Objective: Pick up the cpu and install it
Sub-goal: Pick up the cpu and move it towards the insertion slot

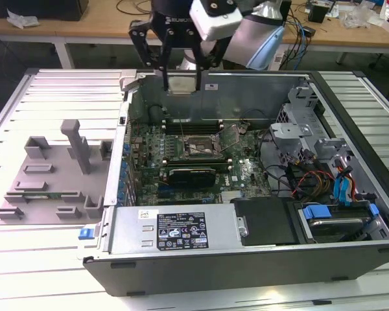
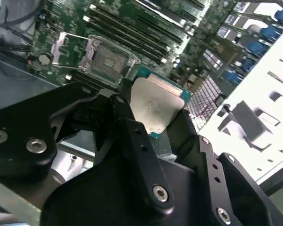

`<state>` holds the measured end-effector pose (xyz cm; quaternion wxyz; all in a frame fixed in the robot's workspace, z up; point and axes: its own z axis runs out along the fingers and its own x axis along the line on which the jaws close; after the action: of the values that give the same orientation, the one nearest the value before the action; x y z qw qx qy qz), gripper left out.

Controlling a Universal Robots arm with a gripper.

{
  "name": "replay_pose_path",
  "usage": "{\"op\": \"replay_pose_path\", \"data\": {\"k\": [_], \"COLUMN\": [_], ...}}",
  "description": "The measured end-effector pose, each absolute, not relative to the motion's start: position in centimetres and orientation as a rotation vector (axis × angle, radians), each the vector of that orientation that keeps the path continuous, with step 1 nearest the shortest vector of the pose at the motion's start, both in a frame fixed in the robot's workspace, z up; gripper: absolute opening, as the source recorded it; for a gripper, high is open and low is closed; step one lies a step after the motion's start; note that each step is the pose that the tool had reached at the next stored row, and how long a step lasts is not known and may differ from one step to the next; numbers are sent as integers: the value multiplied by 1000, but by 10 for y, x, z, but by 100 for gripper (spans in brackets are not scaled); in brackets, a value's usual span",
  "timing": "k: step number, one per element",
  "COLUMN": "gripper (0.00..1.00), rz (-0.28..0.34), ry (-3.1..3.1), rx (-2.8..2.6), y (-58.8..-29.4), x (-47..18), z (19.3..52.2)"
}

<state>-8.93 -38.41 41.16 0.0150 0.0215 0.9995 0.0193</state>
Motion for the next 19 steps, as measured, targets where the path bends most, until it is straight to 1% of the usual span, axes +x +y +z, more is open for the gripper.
{"op": "replay_pose_path", "data": {"k": [6, 19], "gripper": [55, 55], "rz": [60, 60], "ry": [3115, 3115], "rx": [67, 55], "y": [-384, -381], "x": [-59, -56], "z": [399, 358]}}
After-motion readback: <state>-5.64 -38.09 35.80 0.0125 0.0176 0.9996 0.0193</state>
